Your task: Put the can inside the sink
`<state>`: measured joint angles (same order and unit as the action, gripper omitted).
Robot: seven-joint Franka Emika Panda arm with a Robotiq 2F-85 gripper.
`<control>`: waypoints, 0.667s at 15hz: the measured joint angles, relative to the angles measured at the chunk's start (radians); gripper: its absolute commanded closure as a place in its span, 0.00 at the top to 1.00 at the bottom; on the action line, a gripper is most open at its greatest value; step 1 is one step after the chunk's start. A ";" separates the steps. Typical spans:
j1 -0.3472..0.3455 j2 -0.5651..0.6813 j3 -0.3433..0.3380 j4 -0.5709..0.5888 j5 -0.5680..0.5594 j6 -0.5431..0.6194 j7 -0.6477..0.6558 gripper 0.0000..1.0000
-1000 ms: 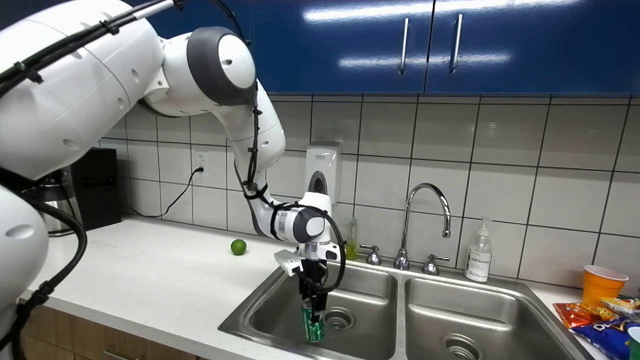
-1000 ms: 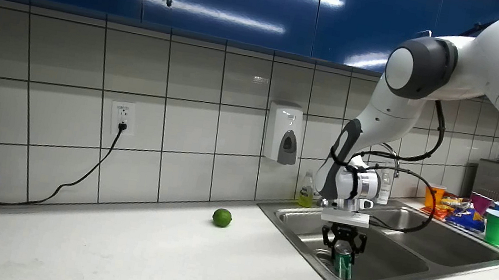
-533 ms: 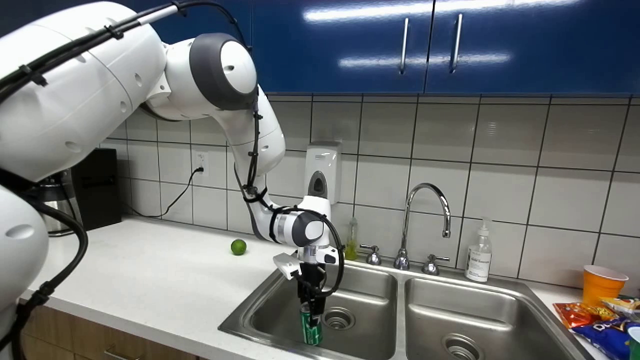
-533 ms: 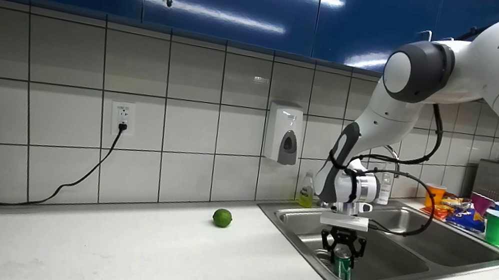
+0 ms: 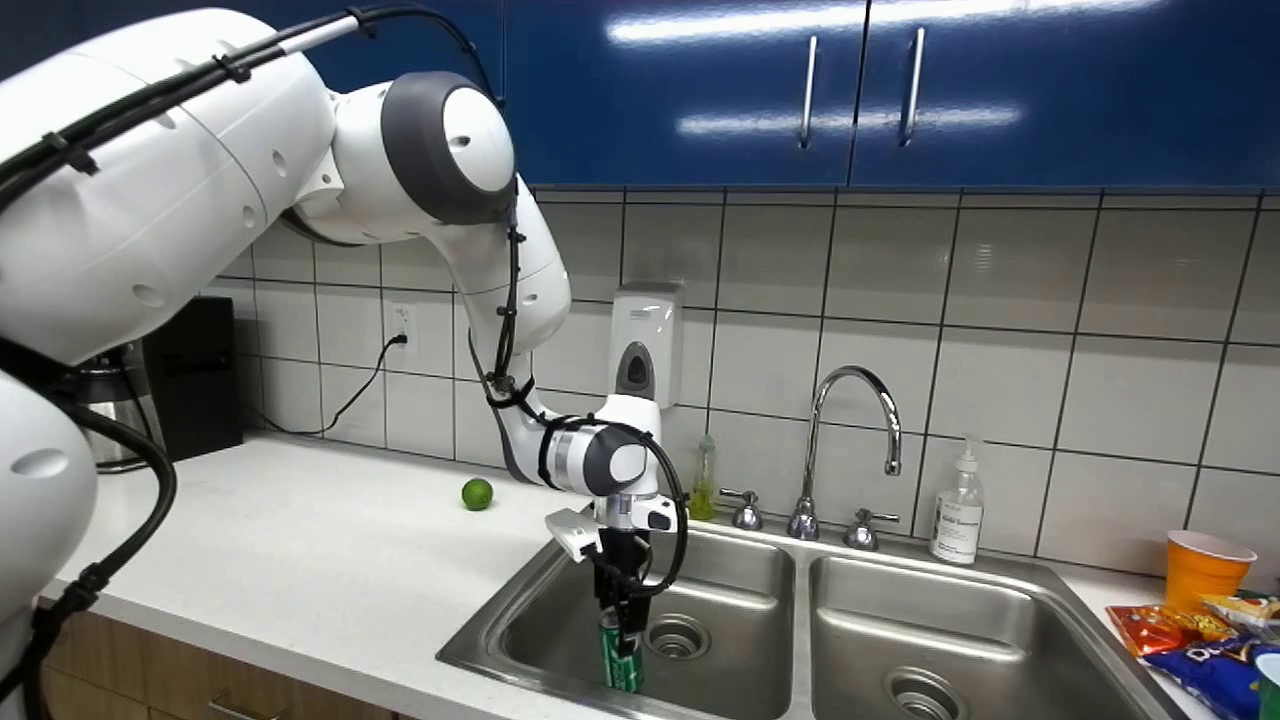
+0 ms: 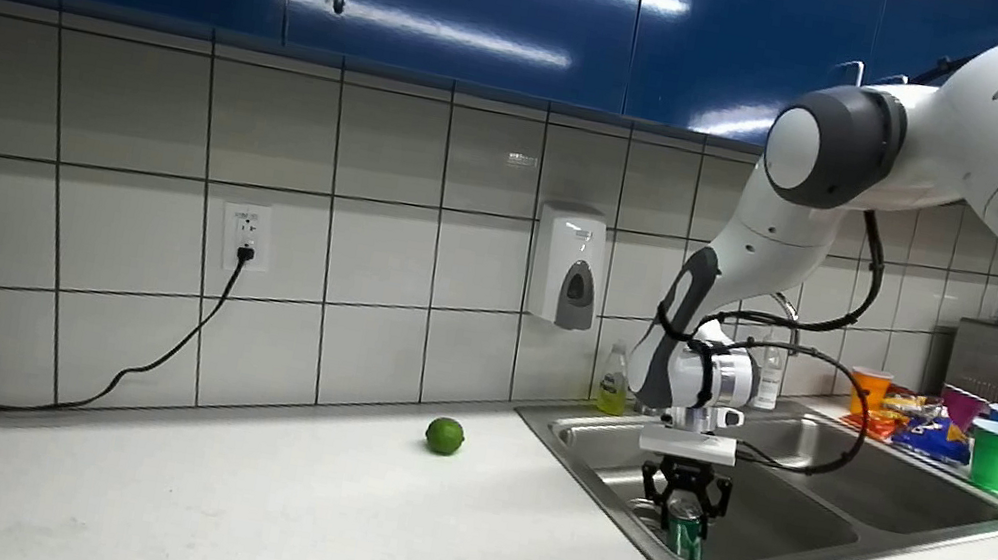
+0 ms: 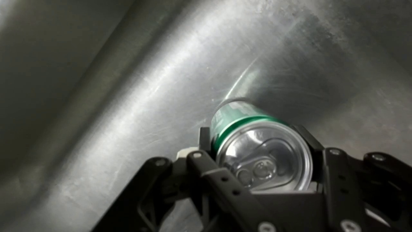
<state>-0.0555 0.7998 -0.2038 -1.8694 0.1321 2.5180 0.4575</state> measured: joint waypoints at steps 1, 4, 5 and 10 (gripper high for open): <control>0.000 0.000 0.000 0.000 0.000 0.000 0.000 0.89; 0.000 0.002 0.000 0.001 0.000 0.000 0.000 1.00; 0.000 0.003 0.000 0.001 0.000 0.000 0.000 1.00; 0.000 0.006 0.000 0.002 0.000 0.000 -0.002 1.00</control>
<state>-0.0555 0.8063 -0.2035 -1.8672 0.1322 2.5175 0.4553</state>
